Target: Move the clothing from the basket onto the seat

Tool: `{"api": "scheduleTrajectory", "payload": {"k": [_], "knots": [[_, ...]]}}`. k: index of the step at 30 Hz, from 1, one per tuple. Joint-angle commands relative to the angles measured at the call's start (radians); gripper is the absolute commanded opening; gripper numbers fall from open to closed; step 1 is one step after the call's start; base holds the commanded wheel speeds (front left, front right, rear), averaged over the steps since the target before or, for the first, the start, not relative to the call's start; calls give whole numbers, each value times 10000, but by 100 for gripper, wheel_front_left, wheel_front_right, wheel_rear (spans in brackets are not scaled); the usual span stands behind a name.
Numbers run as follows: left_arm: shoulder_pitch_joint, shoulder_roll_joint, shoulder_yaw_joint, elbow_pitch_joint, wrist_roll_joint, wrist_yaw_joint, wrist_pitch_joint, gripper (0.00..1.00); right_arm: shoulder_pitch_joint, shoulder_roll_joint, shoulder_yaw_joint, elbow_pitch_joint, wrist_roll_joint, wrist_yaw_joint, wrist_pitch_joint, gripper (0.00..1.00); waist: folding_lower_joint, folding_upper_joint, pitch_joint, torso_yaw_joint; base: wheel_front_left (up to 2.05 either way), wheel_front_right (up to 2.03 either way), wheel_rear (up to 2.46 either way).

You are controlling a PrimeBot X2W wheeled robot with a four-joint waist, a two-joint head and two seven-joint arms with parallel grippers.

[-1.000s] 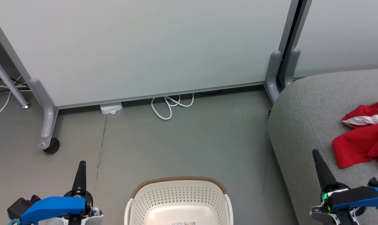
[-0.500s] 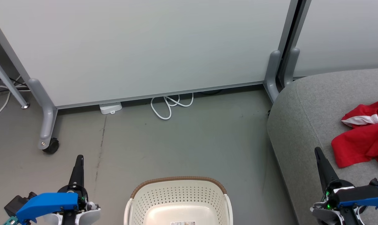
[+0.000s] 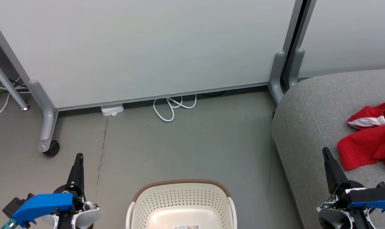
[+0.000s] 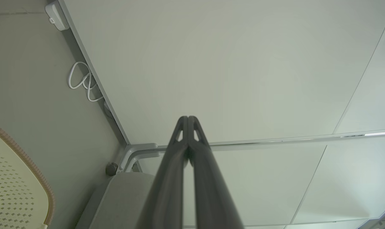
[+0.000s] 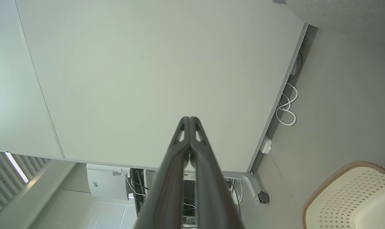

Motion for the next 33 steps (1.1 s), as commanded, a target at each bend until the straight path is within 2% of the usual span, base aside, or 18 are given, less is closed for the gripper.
{"api": "scheduleTrajectory", "payload": {"k": [1, 13, 33], "knots": [[-182, -10, 76, -75, -169, -82, 70, 0, -144, 16, -37, 3, 200, 4, 52, 0, 0, 0, 1, -2, 0, 0, 0], [-255, -15, 174, -200, -872, -91, 274, 0, -234, 22, -88, 91, 1039, 4, 95, 0, 0, 0, 10, -19, 0, 0, 0], [-234, -15, 166, -192, -833, -90, 266, 0, -231, 22, -82, 84, 996, 4, 92, 0, 0, 0, 10, -19, 0, 0, 0]]}}
